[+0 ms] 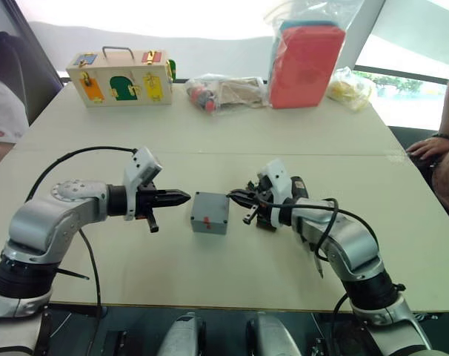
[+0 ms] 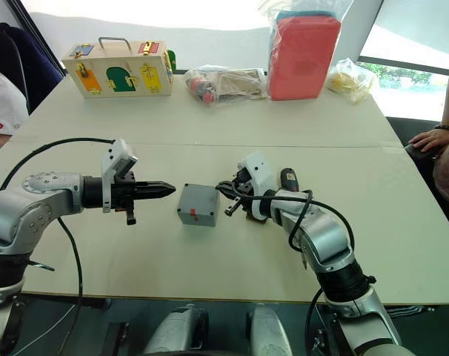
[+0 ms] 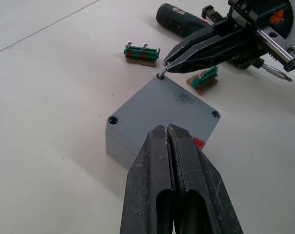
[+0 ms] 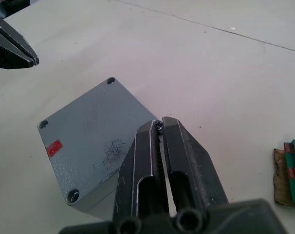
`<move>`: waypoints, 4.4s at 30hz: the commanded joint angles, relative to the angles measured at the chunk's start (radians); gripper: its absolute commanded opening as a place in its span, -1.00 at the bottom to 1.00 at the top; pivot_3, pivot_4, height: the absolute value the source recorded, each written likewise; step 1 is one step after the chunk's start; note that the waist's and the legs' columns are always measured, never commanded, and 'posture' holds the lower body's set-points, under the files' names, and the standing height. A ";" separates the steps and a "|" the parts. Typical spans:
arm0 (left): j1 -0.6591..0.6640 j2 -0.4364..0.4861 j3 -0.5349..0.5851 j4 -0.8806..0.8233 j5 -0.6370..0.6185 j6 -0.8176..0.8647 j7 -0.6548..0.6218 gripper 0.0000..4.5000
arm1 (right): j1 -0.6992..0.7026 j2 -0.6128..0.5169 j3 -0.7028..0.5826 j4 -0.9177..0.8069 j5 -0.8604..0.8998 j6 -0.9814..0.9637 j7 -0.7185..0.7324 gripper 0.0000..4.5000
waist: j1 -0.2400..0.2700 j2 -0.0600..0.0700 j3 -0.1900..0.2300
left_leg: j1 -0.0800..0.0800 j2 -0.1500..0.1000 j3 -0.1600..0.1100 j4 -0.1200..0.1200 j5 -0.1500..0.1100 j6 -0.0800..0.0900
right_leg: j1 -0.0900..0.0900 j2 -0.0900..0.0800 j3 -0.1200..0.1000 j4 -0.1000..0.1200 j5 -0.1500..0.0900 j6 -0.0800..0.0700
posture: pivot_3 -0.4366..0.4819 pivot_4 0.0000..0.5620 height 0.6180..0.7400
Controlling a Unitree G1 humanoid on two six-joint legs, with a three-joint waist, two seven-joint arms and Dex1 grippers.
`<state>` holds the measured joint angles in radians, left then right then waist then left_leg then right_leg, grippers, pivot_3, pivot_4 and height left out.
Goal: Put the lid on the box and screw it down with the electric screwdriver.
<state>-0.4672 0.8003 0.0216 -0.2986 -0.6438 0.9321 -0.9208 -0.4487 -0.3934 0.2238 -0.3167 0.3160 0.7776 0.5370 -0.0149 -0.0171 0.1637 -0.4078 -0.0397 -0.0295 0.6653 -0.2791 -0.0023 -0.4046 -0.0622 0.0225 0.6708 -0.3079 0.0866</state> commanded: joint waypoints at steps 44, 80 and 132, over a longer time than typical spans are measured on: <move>-0.206 -0.028 -0.251 -0.029 0.106 -0.214 -0.226 -1.00 | -0.275 -0.528 -0.288 -0.022 0.406 0.837 -0.064 0.99 | 0.002 0.004 0.002 | -0.001 0.000 0.002 -0.001 0.000 0.001 | 0.000 -0.001 0.001 -0.003 0.000 0.000 | -0.05 -0.47 0.97; -0.048 -0.071 -0.126 -0.077 0.135 -0.214 -0.028 -1.00 | -0.428 -0.540 0.232 0.413 0.309 0.837 -0.023 -0.18 | 0.023 0.000 0.000 | -0.002 0.000 0.002 0.000 -0.002 0.004 | 0.001 -0.002 0.000 -0.006 0.000 0.000 | -0.05 -0.47 0.97; -0.057 -0.076 -0.218 0.156 0.248 -0.235 -0.109 -1.00 | -0.042 0.294 -0.159 0.006 0.092 -0.339 -0.149 -0.18 | -0.025 0.002 0.001 | -0.017 0.000 0.001 0.002 0.009 -0.009 | -0.024 0.001 0.002 0.012 0.006 0.000 | -0.05 -0.47 0.97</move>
<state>-0.5350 0.7248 -0.1824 -0.1546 -0.4202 0.7099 -1.0255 -0.4751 -0.1042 0.0681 -0.2853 0.4105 0.4910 0.3765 -0.0402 -0.0151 0.1646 -0.4248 -0.0402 -0.0286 0.6668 -0.2699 -0.0115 -0.4283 -0.0607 0.0243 0.6827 -0.3019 0.0865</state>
